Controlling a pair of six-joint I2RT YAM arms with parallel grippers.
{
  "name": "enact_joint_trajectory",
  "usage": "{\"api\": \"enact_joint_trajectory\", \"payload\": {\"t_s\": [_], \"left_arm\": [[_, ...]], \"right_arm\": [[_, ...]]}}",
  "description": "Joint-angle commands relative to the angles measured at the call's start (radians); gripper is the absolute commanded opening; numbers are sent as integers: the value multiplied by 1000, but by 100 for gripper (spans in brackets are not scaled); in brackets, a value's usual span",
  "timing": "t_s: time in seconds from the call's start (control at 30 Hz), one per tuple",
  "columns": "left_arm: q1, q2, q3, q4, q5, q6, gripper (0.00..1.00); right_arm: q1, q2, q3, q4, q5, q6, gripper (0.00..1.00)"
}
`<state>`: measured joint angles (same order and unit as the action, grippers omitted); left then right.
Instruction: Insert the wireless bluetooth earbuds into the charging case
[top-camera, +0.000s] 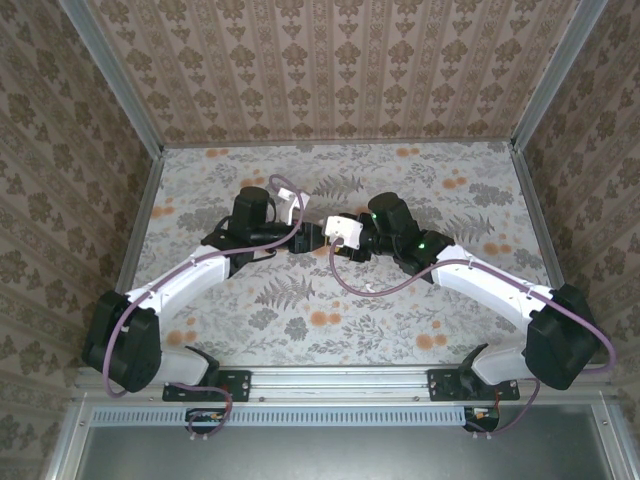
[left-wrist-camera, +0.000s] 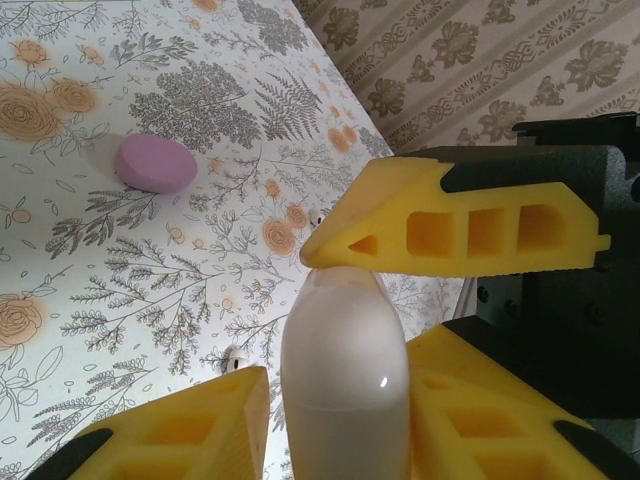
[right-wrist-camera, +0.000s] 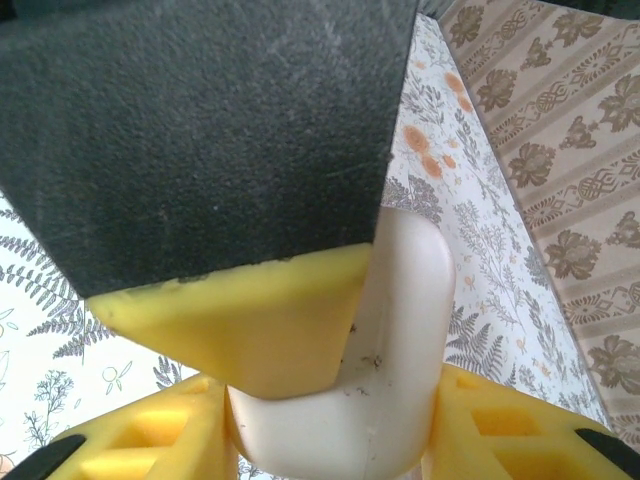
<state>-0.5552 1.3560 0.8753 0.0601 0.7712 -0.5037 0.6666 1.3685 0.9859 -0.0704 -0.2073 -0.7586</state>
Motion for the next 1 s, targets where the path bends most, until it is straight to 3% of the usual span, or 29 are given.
{"api": "enact_joint_trajectory", "payload": {"t_s": [0.0, 0.17, 0.4, 0.5, 0.6, 0.67, 0.8, 0.97], "left_arm": [[1, 4, 29, -13, 3, 22, 35], [2, 0, 36, -9, 19, 31, 25], [5, -100, -7, 106, -32, 50, 22], [2, -198, -75, 244, -95, 102, 22], [-12, -292, -172, 416, -171, 215, 22], [-29, -344, -209, 465, -194, 335, 22], [-38, -380, -196, 435, -192, 452, 21], [-50, -374, -222, 540, -195, 461, 20]], "right_arm": [[6, -37, -4, 41, 16, 16, 44], [7, -38, 1, 33, 17, 29, 47], [4, -155, -21, 90, -20, 240, 68], [-5, -239, -38, 98, -75, 437, 73], [-54, -285, -34, 99, -77, 794, 75], [-110, -285, 18, 5, -121, 988, 75], [-159, -275, 78, -79, -273, 1158, 75], [-157, -260, 61, 67, -412, 1369, 73]]}}
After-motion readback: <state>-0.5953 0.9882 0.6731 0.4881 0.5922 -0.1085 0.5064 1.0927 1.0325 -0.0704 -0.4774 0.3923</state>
